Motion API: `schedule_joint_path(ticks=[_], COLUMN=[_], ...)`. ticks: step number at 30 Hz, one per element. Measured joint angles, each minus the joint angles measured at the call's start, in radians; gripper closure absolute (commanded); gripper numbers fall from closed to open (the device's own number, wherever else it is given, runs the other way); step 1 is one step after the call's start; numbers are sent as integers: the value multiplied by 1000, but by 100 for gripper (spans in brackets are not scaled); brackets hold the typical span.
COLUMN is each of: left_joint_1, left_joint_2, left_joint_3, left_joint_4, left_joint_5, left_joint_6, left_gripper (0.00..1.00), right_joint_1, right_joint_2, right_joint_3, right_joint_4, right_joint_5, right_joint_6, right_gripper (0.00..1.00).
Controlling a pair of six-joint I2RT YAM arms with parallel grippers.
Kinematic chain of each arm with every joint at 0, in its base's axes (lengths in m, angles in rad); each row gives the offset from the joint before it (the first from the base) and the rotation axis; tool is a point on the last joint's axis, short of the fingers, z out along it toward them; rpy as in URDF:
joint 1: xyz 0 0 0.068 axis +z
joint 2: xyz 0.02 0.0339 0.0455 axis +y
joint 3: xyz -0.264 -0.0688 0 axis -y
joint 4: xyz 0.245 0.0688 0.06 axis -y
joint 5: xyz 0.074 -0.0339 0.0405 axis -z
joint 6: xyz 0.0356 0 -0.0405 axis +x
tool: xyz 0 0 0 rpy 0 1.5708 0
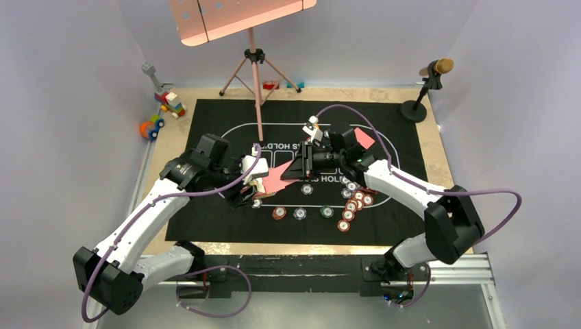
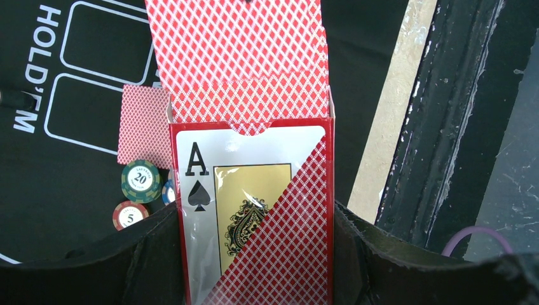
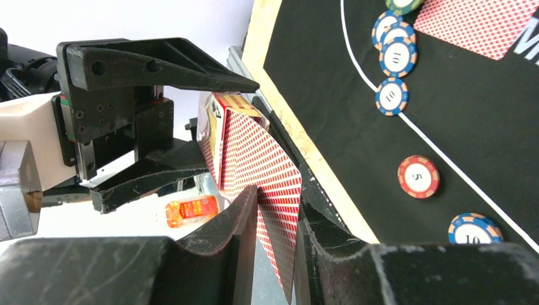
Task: Distribute texas hold em gaming equipment
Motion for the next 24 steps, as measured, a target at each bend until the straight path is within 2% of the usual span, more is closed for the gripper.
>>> schedule_joint_path(ticks=[5, 11, 18, 24], left_joint_1=[0, 0, 0, 0], left_joint_2=[0, 0, 0, 0], left_joint_3=[0, 0, 0, 0], left_joint_4=[0, 0, 0, 0], left_joint_5=[1, 1, 3, 4], left_joint_6=[0, 0, 0, 0], left_gripper=[91, 91, 91, 91], right_joint_1=[-39, -100, -256, -399], right_joint_2=[-35, -84, -226, -312], right_joint_3=[-9, -25, -67, -220], right_joint_4=[-44, -111, -246, -337], right_joint_5=[3, 7, 34, 116], right_joint_6=[-29, -69, -147, -193], right_gripper=[77, 99, 100, 100])
